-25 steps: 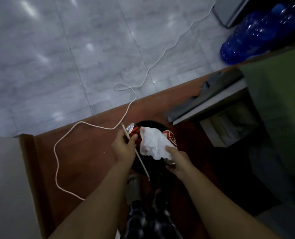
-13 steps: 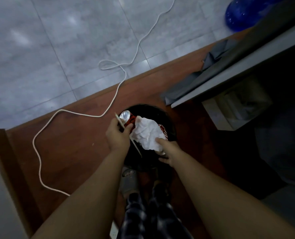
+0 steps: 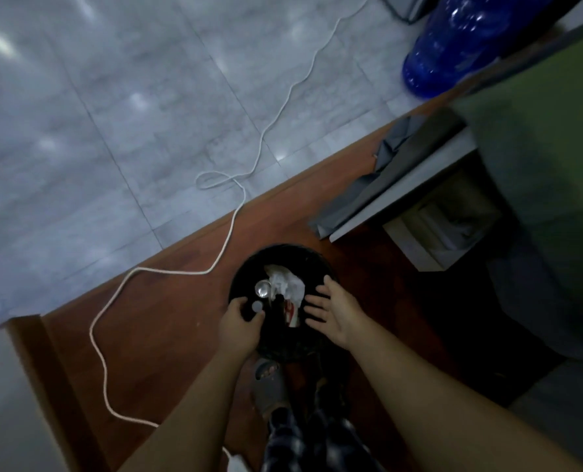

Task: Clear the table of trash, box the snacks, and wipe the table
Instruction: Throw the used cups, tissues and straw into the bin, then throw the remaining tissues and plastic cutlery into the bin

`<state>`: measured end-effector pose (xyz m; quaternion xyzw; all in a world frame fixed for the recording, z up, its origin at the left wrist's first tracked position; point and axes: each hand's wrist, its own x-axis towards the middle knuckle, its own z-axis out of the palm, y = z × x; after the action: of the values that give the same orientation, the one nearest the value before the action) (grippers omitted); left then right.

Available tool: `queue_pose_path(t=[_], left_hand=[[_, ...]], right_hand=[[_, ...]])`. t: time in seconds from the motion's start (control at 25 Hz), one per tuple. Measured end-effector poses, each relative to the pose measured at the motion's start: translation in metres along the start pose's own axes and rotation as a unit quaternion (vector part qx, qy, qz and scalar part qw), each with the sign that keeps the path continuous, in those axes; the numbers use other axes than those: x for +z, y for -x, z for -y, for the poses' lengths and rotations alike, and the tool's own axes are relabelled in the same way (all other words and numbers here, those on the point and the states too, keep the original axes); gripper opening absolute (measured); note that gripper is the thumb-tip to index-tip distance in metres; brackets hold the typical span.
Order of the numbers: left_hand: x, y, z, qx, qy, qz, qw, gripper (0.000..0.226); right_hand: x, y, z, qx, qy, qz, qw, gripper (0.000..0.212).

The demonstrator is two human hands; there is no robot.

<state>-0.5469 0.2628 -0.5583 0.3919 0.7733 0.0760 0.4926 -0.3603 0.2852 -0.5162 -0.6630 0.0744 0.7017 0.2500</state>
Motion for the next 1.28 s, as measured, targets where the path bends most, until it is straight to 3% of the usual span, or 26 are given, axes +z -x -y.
queue_pose_path(t=[0.32,0.44,0.6,0.76,0.88,1.08,1.28], left_hand=[[-0.096,0.122,-0.121,0.186,-0.059,0.036,0.980,0.031],[-0.108,0.182,-0.191,0.294,-0.074,0.051,0.952,0.021],[-0.094,0.262,-0.266,0.391,-0.069,0.079,0.914,0.026],[-0.047,0.335,-0.316,0.498,-0.115,0.150,0.846,0.032],[0.001,0.389,-0.339,0.546,-0.149,0.202,0.799,0.041],[0.106,0.462,-0.351,0.590,-0.209,0.242,0.741,0.077],[0.193,0.507,-0.365,0.612,-0.276,0.237,0.702,0.085]], right_hand=[[-0.003,0.210,0.040,-0.136,-0.100,0.053,0.984,0.051],[-0.032,0.288,0.049,-0.194,-0.143,0.069,0.968,0.042],[-0.092,0.376,0.046,-0.281,-0.157,0.029,0.946,0.036],[-0.180,0.440,0.022,-0.374,-0.165,-0.107,0.907,0.024],[-0.253,0.473,-0.001,-0.408,-0.148,-0.261,0.863,0.012],[-0.377,0.491,-0.060,-0.393,-0.093,-0.433,0.806,0.016],[-0.482,0.482,-0.113,-0.321,-0.013,-0.561,0.763,0.033]])
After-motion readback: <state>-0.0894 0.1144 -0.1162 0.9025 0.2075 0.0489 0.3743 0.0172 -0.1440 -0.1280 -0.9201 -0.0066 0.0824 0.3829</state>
